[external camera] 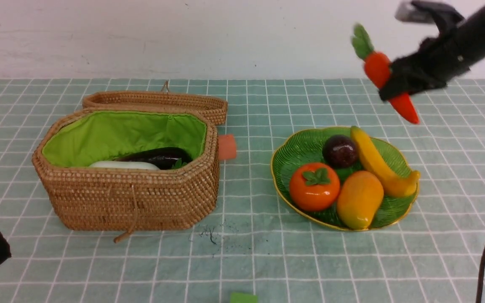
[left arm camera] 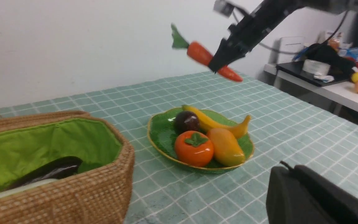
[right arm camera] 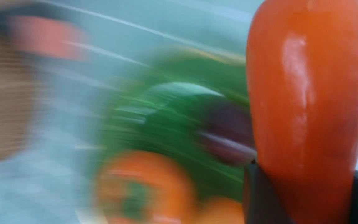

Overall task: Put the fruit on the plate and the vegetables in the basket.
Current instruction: Use the right arm to grab a carrot and put it into the left basket

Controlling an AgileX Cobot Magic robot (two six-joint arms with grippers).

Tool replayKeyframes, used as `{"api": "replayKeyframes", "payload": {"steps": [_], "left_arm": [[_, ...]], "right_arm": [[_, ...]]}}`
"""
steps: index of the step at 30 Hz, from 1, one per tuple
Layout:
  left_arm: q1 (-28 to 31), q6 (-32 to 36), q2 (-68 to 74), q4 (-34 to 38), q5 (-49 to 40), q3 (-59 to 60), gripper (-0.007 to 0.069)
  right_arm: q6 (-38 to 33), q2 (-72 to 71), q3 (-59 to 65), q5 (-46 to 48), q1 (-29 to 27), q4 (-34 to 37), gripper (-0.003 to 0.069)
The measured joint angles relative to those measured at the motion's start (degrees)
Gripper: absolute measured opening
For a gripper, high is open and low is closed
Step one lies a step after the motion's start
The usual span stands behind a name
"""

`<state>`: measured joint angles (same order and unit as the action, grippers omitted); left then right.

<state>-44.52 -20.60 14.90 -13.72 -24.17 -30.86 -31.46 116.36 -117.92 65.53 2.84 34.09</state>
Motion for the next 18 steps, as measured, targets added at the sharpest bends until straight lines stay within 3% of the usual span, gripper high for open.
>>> {"api": "replayKeyframes", "payload": {"steps": [5,8,11,18], "left_arm": [[0.00,-18.67,0.00,-18.64,-5.28,0.00,0.0007],[0.00,-32.74,0.00,-29.08,-8.78,0.00,0.0007],[0.00,-38.36,0.00,-33.01,-9.84,0.00,0.0007],[0.00,-41.81,0.00,-35.05,-9.96,0.00,0.0008]], "right_arm": [[-12.82,-5.29,-0.11,-2.63,15.16,12.28,0.0278],[-15.81,-3.64,-0.11,-10.56,25.06,13.48,0.0278],[-16.63,-1.07,-0.11,-16.94,29.95,12.87,0.0278],[-17.84,7.82,0.00,-30.04,35.69,9.68,0.0302]]}}
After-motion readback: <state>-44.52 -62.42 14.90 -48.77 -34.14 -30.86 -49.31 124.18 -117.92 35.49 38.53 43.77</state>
